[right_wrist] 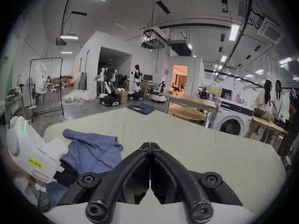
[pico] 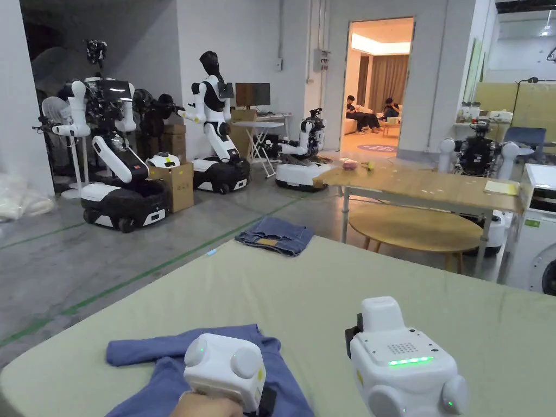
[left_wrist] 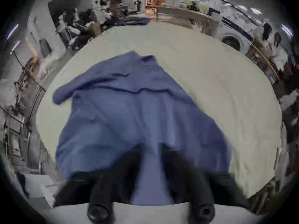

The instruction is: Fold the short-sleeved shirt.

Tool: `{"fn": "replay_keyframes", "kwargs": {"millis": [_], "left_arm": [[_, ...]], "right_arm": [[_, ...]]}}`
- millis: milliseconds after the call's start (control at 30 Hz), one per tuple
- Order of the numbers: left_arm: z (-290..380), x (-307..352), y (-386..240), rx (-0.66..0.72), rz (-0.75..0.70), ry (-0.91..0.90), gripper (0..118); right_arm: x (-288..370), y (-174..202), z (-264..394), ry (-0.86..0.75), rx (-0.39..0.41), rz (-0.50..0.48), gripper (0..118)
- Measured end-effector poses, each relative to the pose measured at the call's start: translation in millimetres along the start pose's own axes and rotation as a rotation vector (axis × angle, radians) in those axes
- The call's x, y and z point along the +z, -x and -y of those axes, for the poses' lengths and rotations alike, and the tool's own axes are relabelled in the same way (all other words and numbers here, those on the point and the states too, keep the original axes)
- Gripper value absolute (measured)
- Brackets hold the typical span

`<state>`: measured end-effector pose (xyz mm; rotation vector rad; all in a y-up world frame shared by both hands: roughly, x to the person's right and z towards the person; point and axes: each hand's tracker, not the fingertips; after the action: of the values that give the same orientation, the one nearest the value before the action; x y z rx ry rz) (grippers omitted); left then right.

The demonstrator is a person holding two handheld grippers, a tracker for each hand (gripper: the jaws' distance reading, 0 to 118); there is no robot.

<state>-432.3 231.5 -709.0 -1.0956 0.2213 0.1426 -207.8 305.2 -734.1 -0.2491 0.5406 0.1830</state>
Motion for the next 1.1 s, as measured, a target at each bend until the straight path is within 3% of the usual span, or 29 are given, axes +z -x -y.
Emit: {"fn": "replay_keyframes", "kwargs": {"millis": [33, 200, 267, 400, 433, 467, 600, 733, 867, 1100], "left_arm": [[-4.0, -8.2, -2.2, -0.002, 0.0, 0.0, 118], [-7.7, -52.1, -3.9, -0.011, -0.038, 0.037, 112], [-0.5, -67.3, -0.9, 0.016, -0.014, 0.124, 74], [1.2, -53.9, -0.1, 0.002, -0.014, 0.077, 60], [-4.1, -53.3, 4.4, -0.006, -0.022, 0.056, 23], [-5.2, -47.8, 7.8, 0.015, -0.047, 0.026, 0], [-1.2, -12.5, -22.0, -0.077, -0.085, -0.04, 0], [-17.6, 30.6, -60.5, -0.052, 0.074, -0.118, 0], [-27.9, 70.5, -147.3, -0.173, 0.157, -0.199, 0], [-22.9, 149.2, -332.2, -0.379, 0.503, -0.356, 0]], "right_arm": [[-5.8, -3.2, 3.3, 0.008, 0.001, 0.007, 0], [-26.5, -24.1, 21.8, 0.039, -0.005, 0.035, 0], [-27.7, -32.5, 28.2, 0.053, -0.028, 0.049, 0], [-22.2, -57.1, 33.8, 0.065, -0.078, 0.089, 0], [-18.6, -63.6, 33.6, 0.067, -0.088, 0.1, 0], [-12.9, -71.4, 33.2, 0.067, -0.097, 0.116, 0], [28.1, -109.3, 27.3, 0.039, -0.135, 0.176, 0], [78.8, -155.0, 15.5, 0.006, -0.149, 0.27, 0], [143.1, -204.8, 2.4, -0.042, -0.15, 0.37, 0], [239.1, -290.6, 3.1, -0.083, -0.165, 0.544, 0]]}}
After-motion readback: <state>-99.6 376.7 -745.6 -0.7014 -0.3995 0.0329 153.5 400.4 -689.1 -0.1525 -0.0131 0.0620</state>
